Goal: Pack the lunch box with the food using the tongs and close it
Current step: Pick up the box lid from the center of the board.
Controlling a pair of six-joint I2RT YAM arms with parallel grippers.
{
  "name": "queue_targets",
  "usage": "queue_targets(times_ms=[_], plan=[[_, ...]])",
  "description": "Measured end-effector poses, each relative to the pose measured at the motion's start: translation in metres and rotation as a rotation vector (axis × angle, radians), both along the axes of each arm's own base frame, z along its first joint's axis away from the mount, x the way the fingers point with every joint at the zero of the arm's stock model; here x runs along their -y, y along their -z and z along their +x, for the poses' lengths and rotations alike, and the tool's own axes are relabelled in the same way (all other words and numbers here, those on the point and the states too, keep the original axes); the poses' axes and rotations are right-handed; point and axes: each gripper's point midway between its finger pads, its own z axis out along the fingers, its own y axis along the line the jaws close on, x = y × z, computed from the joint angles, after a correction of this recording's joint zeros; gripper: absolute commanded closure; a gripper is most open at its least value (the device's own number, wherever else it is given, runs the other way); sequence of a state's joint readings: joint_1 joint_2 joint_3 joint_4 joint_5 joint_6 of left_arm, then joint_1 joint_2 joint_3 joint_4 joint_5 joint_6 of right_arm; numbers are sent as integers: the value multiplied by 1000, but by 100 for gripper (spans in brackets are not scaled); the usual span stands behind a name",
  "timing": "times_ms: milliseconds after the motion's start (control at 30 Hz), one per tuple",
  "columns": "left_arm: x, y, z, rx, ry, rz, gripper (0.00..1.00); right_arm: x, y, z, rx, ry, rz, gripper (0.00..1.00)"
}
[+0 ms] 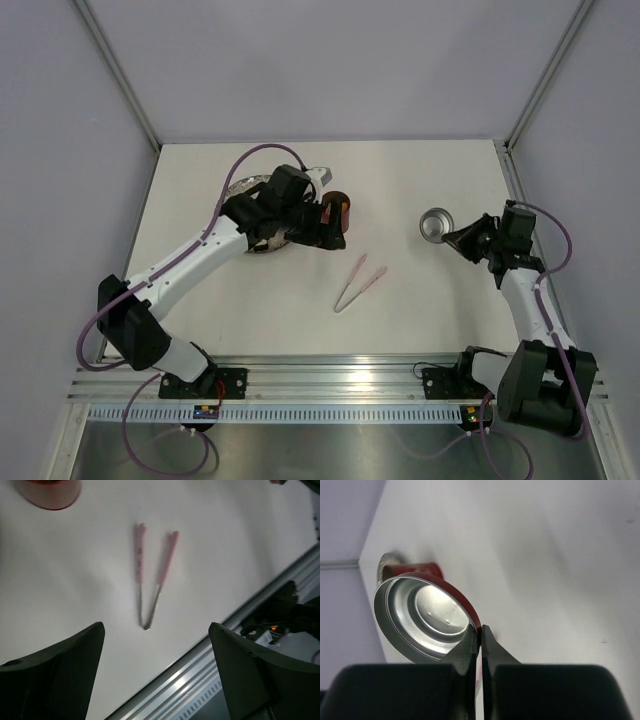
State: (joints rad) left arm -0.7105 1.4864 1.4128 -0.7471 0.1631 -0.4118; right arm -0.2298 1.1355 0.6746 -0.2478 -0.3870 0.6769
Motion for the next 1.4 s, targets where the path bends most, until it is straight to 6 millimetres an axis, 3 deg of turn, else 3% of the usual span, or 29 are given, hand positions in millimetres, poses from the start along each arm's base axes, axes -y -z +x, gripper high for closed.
queue_targets(times_ms=[67,200,400,700,900,1033,1400], plan=[[19,-1,-7,-44,32,-104,9,-25,-23,2,83,-92,18,100],[47,0,-18,-127,67,-272,4,-69,-40,-3,138,-263,70,100],[74,-22,-19,-152,96,-469,4,-101,-57,-10,200,-402,132,100],[90,-28,-9,-146,81,-570,6,-128,-68,-20,236,-534,177,100],[102,-18,1,-168,71,-573,7,-138,-72,-26,248,-584,189,100],[105,-12,4,-180,65,-572,15,-139,-73,-27,249,-591,192,100],[116,-25,8,-168,78,-640,42,-145,-74,-27,257,-614,207,100]])
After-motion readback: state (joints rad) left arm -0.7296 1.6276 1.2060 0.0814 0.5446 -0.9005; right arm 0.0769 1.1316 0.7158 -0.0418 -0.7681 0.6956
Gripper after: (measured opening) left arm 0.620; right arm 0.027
